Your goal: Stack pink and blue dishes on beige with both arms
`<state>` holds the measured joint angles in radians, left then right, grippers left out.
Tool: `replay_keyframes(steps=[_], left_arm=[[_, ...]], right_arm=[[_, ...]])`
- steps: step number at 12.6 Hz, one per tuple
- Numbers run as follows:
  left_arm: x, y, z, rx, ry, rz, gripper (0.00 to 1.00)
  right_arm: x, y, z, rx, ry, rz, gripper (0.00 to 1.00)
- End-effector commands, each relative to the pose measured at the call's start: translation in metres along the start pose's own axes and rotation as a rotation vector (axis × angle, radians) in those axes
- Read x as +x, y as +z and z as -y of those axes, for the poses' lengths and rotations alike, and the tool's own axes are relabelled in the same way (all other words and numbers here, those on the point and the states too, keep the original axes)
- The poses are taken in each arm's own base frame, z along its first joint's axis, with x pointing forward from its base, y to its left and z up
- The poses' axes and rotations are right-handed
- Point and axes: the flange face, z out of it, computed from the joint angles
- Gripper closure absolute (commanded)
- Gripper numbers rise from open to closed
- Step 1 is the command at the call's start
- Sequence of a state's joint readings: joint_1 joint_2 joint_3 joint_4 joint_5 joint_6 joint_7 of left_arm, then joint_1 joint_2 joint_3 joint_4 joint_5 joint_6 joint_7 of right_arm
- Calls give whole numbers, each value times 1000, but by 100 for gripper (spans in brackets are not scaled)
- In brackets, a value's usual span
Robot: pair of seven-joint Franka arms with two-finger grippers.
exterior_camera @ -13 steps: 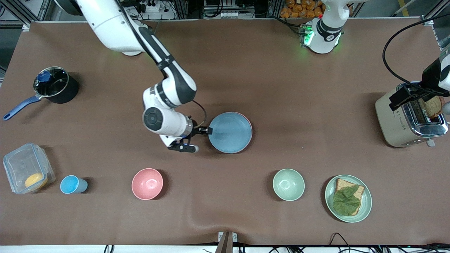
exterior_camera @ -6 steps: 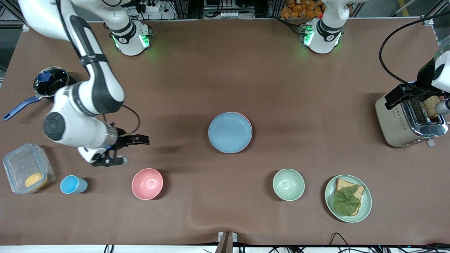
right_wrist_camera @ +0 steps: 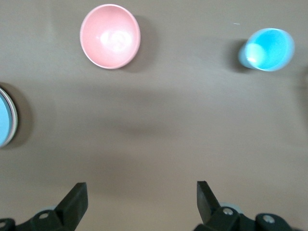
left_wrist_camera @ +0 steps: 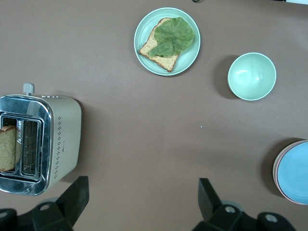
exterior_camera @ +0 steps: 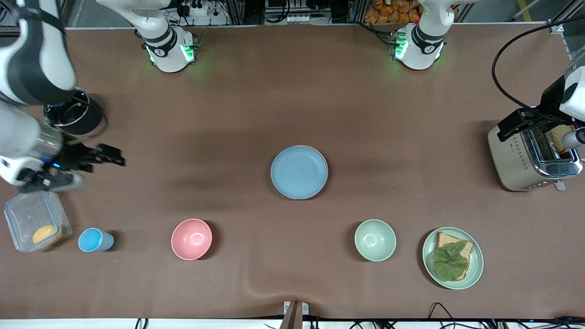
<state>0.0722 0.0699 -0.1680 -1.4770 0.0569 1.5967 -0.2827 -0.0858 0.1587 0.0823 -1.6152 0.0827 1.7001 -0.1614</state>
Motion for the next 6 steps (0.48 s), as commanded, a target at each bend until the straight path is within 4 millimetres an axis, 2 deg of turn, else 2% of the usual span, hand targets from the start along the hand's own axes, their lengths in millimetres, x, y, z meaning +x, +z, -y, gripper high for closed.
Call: replay_keyframes(steps=[1,3,6], left_arm=[[-2,-6,13,-21,51,10,0],[-3,-6,14,-20,60,21,0],[-9,-4,12,-9,87,59,0]], right_arm=[[-43,-49,25,-95,12,-1,0],[-59,-69,40,-102,39,-7,0],[-70,-85,43,-107,52,-23,0]])
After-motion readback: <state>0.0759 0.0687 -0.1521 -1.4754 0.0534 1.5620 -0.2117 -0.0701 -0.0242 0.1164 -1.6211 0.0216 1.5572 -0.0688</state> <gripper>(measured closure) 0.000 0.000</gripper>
